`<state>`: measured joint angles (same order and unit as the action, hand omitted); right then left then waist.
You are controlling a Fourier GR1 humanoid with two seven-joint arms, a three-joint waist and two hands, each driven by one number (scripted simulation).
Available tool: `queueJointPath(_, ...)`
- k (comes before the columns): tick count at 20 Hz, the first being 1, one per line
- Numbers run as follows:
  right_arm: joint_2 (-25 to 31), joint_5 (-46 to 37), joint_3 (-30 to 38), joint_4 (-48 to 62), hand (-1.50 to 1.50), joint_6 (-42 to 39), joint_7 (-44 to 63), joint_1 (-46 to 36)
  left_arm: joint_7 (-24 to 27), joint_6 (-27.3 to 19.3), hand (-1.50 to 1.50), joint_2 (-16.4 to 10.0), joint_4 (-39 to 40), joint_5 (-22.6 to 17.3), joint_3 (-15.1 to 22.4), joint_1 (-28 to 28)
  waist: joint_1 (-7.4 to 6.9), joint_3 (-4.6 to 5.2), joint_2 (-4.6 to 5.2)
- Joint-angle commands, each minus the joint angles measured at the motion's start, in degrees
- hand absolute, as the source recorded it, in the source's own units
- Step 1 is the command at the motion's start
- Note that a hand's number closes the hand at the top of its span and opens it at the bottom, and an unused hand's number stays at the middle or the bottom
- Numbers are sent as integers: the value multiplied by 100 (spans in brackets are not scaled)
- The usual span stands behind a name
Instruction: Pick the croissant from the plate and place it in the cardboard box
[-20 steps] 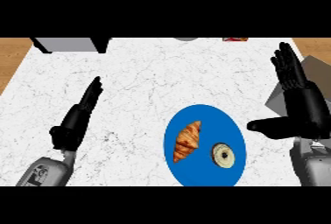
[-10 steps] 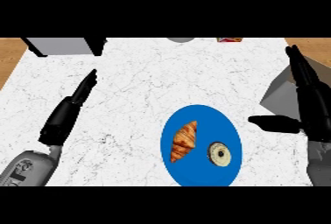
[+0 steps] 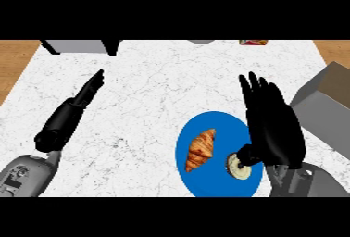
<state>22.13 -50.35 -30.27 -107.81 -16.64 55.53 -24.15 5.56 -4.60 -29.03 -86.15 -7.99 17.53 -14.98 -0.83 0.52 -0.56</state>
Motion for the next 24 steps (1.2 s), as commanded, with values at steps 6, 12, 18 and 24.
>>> queueJointPath(6, -1804, 255, -579, 1718, -150, -1906, 1729, -865, 60, 221, 0, -12, -1, -25, 3, -119, -207, -11, 79)
queueJointPath(12, -2187, 303, -559, 2664, -150, -2222, 2151, -1334, -19, 216, 0, 48, 170, -32, -81, -298, -108, -17, 73)
queueJointPath(18, -2201, 795, -567, 3426, -150, -1967, 2612, -1538, 153, 287, 0, -13, 196, -11, -136, -168, -231, -23, 61)
queueJointPath(24, -2204, 1416, -636, 3938, -150, -1555, 2953, -1864, -21, 219, 0, 182, 31, 74, 22, -179, -232, -36, 44)
